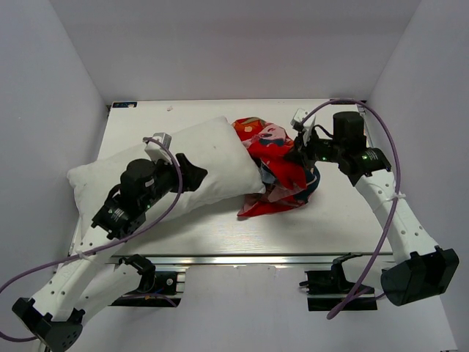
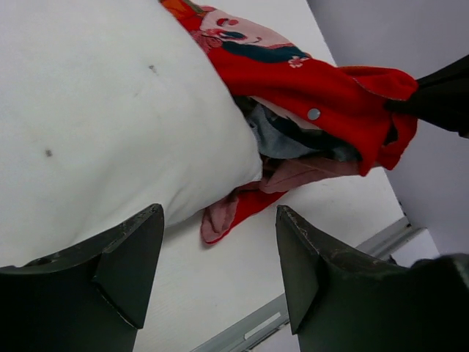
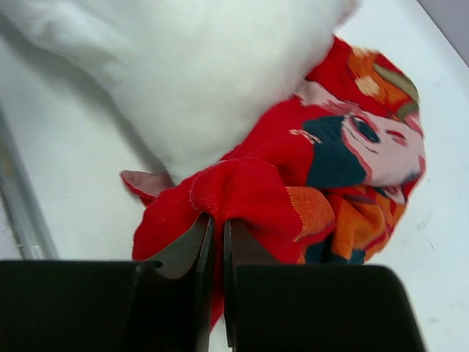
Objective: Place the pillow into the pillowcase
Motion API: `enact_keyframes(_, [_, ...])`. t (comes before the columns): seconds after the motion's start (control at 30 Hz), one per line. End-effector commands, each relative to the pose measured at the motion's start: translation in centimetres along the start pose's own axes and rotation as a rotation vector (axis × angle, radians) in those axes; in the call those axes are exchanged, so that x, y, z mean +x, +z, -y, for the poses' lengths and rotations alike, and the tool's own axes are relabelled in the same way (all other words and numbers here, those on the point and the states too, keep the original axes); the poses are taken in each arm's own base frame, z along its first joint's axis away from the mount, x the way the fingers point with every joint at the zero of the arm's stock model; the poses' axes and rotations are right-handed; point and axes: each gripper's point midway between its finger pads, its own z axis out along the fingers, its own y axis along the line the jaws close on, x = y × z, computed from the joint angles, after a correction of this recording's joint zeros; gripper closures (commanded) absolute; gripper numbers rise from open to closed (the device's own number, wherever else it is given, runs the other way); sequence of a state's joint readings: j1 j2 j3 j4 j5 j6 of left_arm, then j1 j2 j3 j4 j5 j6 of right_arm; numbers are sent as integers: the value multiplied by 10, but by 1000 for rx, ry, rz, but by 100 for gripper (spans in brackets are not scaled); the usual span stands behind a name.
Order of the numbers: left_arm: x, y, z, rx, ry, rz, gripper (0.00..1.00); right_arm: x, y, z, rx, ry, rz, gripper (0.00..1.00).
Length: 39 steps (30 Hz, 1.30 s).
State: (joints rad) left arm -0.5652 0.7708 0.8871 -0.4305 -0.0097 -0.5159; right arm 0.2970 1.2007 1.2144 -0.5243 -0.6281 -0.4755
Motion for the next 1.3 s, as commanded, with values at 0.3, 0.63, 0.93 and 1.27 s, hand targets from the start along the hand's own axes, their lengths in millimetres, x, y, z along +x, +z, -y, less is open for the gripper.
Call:
enact_keyframes(0.3, [-14, 20, 82, 349, -229, -76, 25, -65, -5, -33, -92, -16, 204, 100])
enact_keyframes(0.63, [17, 70, 114, 428, -411, -187, 24, -83, 4, -24, -79, 75, 256, 100])
enact_keyframes(0.93, [29, 113, 132, 443, -540, -162, 26, -79, 7, -34, -98, 104, 255, 100])
enact_keyframes(1.27, [29, 142, 132, 419, -597, -134, 47, -76, 6, -40, -108, 131, 254, 100])
